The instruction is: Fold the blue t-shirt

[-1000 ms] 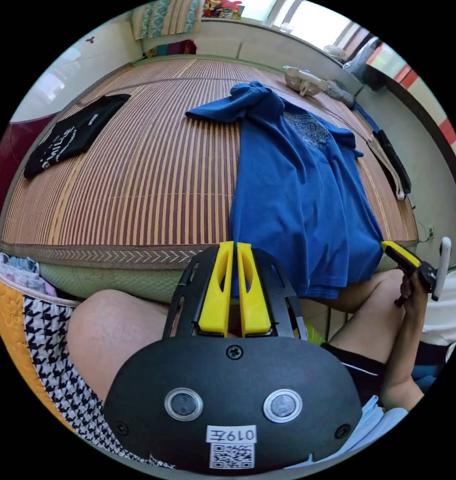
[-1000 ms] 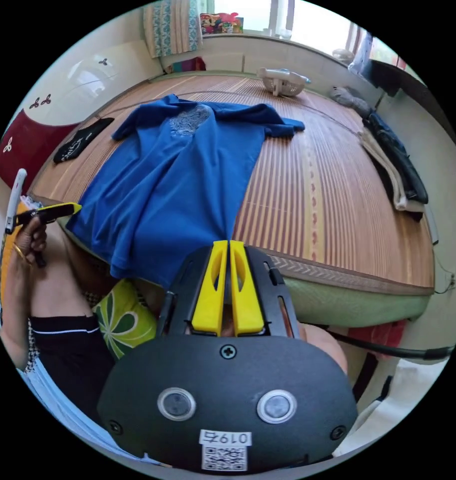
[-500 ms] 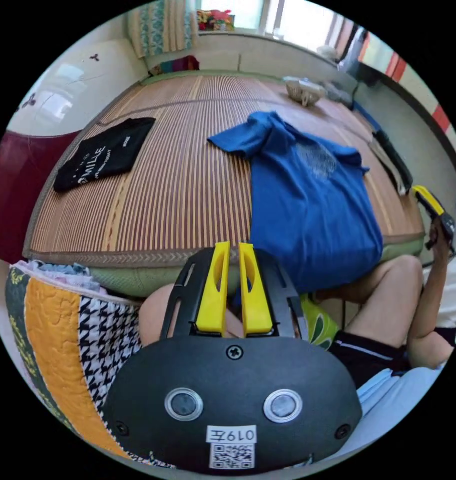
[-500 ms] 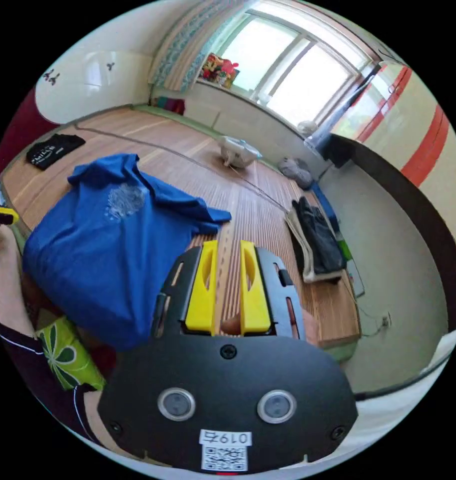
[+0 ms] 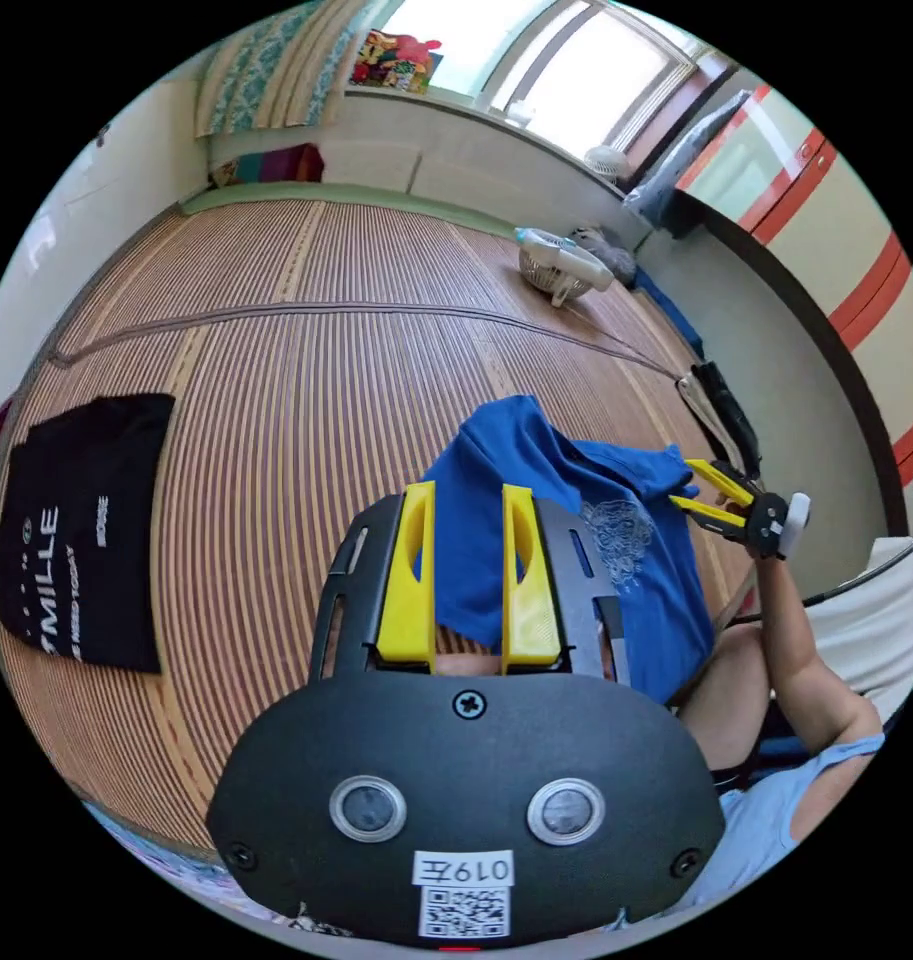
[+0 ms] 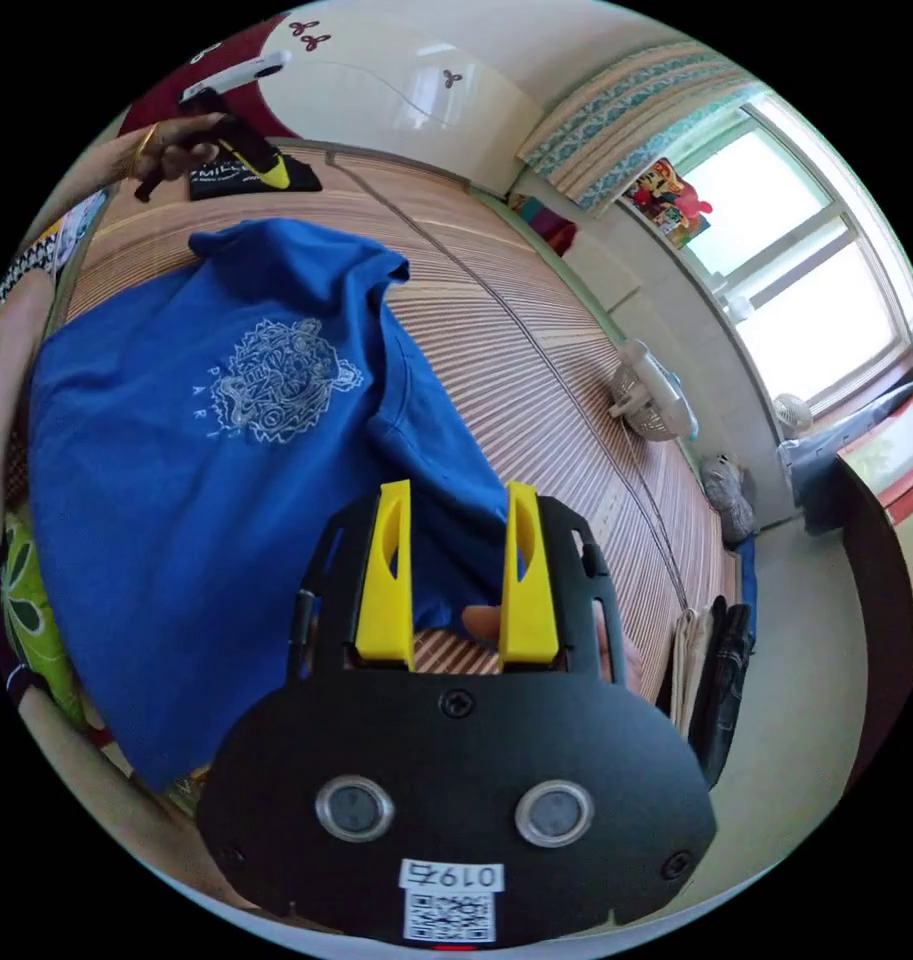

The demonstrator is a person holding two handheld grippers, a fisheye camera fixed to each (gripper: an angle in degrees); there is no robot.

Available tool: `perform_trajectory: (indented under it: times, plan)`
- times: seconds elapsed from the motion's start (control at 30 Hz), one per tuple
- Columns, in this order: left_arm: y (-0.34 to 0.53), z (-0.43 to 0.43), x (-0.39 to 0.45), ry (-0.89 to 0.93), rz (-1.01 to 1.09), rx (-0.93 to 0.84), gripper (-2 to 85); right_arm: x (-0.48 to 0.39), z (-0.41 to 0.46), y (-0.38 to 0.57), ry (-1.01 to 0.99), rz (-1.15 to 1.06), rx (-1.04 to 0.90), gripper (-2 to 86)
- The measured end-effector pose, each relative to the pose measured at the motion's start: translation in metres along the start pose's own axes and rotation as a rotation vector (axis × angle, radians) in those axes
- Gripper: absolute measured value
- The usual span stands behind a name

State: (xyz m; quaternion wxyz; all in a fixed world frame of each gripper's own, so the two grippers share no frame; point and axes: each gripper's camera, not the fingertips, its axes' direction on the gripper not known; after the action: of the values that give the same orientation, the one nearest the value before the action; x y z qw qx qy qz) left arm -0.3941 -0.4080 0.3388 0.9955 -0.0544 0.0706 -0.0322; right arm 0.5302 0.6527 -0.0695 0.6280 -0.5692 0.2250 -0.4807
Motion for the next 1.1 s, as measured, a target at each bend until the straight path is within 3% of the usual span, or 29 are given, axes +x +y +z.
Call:
perform_trajectory:
  times: [0.1,0.23,0.4,0.57,0.73,0.83,1.0,1.1]
  plan:
    - [-0.034,0.043,0.006,-0.007,0.073,-0.111,8.1,-0.008,0.024,-0.018,0.033,-0.071,-0.04,11.5]
    - [-0.044,0.103,0.022,-0.001,0.117,-0.256,6.5,-0.003,0.051,-0.024,0.034,-0.034,-0.07,0.6]
    - [-0.034,0.119,0.08,-0.158,0.265,-0.191,2.5,0.047,0.035,-0.005,0.002,0.176,0.031,-0.7]
    - [-0.029,0.124,0.155,-0.535,0.462,-0.148,1.1,0.099,0.016,0.02,0.027,0.46,0.145,-0.9]
    - [-0.059,0.097,0.16,-0.645,0.377,-0.01,0.9,0.121,0.029,0.028,0.089,0.572,0.206,-0.9]
    - [-0.078,0.092,0.163,-0.681,0.34,0.025,0.8,0.124,0.051,0.012,0.142,0.479,0.185,-0.9]
    - [-0.094,0.11,0.172,-0.799,0.28,0.073,0.8,0.173,0.102,-0.04,0.171,0.452,0.059,-0.5]
    - [-0.105,0.142,0.179,-0.854,0.256,-0.003,0.7,0.198,0.152,-0.061,0.169,0.415,-0.081,1.3]
